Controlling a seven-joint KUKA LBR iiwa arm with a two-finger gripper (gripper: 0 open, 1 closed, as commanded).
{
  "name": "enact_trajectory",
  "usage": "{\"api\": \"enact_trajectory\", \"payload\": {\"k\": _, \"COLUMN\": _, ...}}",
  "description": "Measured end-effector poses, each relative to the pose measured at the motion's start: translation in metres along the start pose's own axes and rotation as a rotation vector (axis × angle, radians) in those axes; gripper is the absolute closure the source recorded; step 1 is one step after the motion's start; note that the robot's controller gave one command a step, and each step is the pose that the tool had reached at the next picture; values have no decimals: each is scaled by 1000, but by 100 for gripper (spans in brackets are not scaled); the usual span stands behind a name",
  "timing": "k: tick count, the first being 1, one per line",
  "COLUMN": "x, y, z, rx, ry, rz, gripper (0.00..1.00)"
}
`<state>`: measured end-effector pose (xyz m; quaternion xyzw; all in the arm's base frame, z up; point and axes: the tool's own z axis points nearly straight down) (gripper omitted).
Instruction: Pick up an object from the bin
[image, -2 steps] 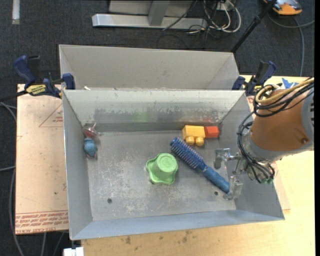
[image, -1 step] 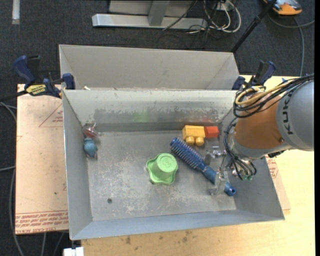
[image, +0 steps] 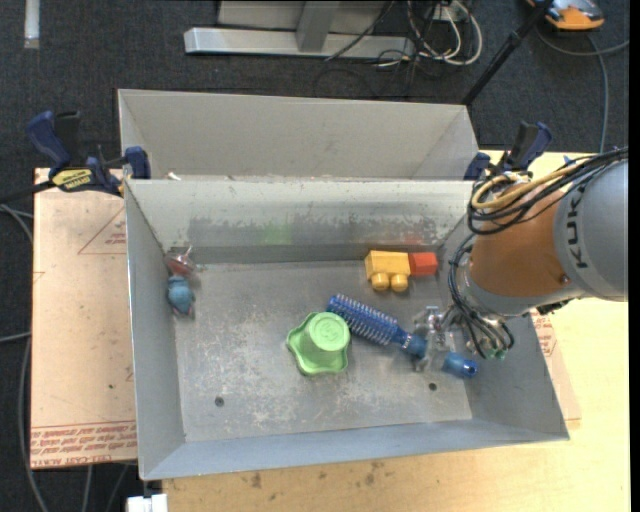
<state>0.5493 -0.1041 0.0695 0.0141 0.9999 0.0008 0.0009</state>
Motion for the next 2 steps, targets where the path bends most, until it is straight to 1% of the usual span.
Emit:
{"api": "enact_trajectory", "payload": {"k": 1, "x": -11, "y": 8, "z": -124, "rx": 3, "ry": -9, "rz": -12, "gripper": 100}}
{"api": "enact_trajectory", "payload": {"k": 2, "x": -24, "y": 1, "z": -213, "rx": 4, "ry": -10, "rz": -13, "gripper": 100}}
